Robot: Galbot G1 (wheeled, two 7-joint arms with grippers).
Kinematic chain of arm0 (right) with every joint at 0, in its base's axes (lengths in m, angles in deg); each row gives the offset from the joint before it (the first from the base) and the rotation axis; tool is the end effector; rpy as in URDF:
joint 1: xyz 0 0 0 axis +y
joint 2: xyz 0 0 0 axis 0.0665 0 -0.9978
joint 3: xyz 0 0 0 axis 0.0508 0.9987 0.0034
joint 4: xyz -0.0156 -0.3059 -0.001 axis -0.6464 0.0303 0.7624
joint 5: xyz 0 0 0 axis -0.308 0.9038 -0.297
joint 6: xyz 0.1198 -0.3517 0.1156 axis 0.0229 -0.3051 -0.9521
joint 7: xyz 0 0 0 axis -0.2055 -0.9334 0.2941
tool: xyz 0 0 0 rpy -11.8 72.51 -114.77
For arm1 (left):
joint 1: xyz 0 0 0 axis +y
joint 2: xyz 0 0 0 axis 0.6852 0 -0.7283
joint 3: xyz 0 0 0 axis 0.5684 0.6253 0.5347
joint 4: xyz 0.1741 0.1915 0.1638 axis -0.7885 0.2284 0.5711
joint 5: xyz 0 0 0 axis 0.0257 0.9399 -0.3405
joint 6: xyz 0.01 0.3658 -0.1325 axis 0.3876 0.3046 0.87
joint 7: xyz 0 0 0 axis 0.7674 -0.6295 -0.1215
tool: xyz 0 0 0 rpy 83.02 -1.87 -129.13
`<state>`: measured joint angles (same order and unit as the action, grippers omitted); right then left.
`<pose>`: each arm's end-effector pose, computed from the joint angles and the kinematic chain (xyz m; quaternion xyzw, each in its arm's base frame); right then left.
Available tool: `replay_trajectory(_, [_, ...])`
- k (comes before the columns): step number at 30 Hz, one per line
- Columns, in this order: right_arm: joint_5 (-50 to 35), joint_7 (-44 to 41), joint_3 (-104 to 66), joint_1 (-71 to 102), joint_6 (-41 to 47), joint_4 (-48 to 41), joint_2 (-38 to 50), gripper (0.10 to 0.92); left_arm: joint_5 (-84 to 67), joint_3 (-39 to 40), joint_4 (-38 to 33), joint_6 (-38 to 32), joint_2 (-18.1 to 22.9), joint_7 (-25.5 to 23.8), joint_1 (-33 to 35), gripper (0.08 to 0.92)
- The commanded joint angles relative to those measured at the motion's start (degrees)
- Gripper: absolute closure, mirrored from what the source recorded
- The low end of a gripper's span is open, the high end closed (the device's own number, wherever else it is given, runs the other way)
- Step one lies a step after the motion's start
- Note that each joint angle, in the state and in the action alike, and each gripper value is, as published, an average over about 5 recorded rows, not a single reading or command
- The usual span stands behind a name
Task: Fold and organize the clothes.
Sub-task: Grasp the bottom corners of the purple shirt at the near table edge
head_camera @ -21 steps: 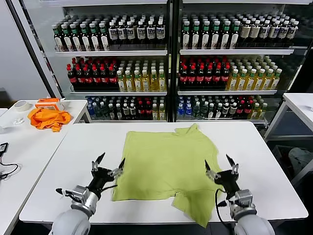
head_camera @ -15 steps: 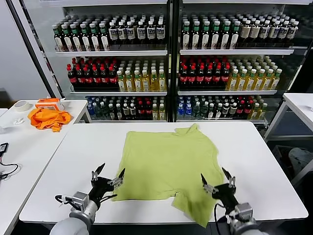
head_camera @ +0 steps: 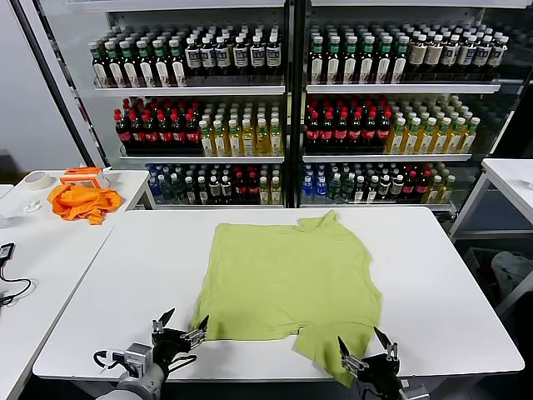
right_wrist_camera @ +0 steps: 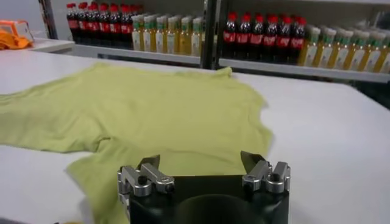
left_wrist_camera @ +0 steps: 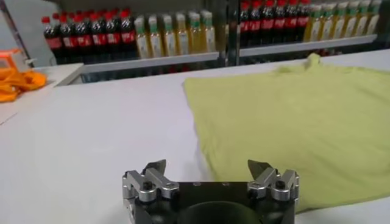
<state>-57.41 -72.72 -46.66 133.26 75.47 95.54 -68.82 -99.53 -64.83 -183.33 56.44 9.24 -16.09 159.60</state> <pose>0.1855 -0.0029 -0.2836 0.0863 -0.9718 0.0341 0.2169 0.2464 0.0179 -0.2678 -0.0818 -0.9652 -0.0436 0.2444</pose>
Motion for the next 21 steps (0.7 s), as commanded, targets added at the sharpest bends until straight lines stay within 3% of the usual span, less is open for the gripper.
replay_trajectory(1, [-1.0,0.8,1.0,1.0,0.2,-0.2,0.1,0.203,-1.0,0.8,0.6,1.9,0.6,2.3,1.0,0.177])
replay_trajectory(15, [-1.8,3.3,3.0,0.4,0.4,-0.8,-0.3,0.203,-1.1,1.3,-0.7,2.2,1.7,4.1,2.1,0.177])
replay_trajectory(21, [-4.0,5.2,3.8,0.5,2.6,0.0,-0.4,0.301,-1.6,1.6,-0.6,2.0,2.1,4.3,2.4,0.181])
